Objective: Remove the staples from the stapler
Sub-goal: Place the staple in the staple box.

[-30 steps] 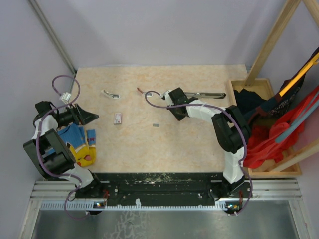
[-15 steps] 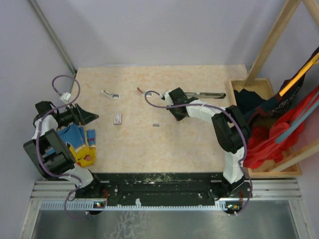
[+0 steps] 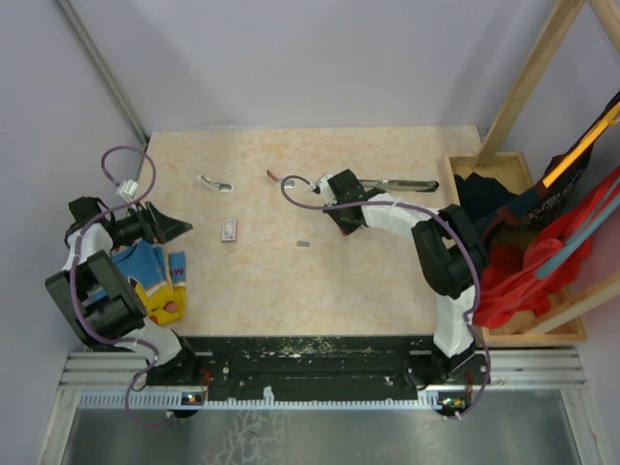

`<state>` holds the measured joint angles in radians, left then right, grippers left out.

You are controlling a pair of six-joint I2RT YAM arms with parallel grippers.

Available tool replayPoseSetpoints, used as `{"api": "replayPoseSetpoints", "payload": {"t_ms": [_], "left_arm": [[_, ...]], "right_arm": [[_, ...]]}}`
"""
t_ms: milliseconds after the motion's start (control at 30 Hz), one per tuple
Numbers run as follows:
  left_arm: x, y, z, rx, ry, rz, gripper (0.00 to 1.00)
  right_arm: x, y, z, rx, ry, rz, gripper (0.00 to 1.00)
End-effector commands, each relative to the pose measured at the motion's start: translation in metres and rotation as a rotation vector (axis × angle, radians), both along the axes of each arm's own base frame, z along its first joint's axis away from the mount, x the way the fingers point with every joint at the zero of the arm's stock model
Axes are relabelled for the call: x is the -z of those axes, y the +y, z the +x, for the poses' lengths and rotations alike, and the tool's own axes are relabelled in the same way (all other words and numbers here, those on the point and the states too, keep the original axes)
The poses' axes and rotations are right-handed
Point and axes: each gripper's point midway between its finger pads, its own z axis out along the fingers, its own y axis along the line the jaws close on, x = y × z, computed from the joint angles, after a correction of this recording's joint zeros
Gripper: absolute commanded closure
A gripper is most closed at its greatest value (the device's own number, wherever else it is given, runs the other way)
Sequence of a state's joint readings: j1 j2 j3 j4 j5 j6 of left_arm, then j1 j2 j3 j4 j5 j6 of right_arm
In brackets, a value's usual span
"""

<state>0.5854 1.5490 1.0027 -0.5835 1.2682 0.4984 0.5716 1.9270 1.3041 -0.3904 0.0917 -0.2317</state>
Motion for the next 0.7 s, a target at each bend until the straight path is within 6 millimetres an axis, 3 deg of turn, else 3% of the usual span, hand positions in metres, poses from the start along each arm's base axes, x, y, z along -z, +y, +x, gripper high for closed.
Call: {"api": "replayPoseSetpoints", "payload": {"t_ms": [0,667], "left_arm": [[-0.0040,0.0023,0.0019,0.006,-0.024,-0.001,0.00],[-0.0043,0.0027,0.0018,0.005,-0.028,0.001,0.00]], "right_arm": [[-0.0342,0.0122,0.0205,0.009,-0.083,0.072,0.81],[-0.0277,0.0074,0.0153,0.035,-0.052,0.055,0.80]]}}
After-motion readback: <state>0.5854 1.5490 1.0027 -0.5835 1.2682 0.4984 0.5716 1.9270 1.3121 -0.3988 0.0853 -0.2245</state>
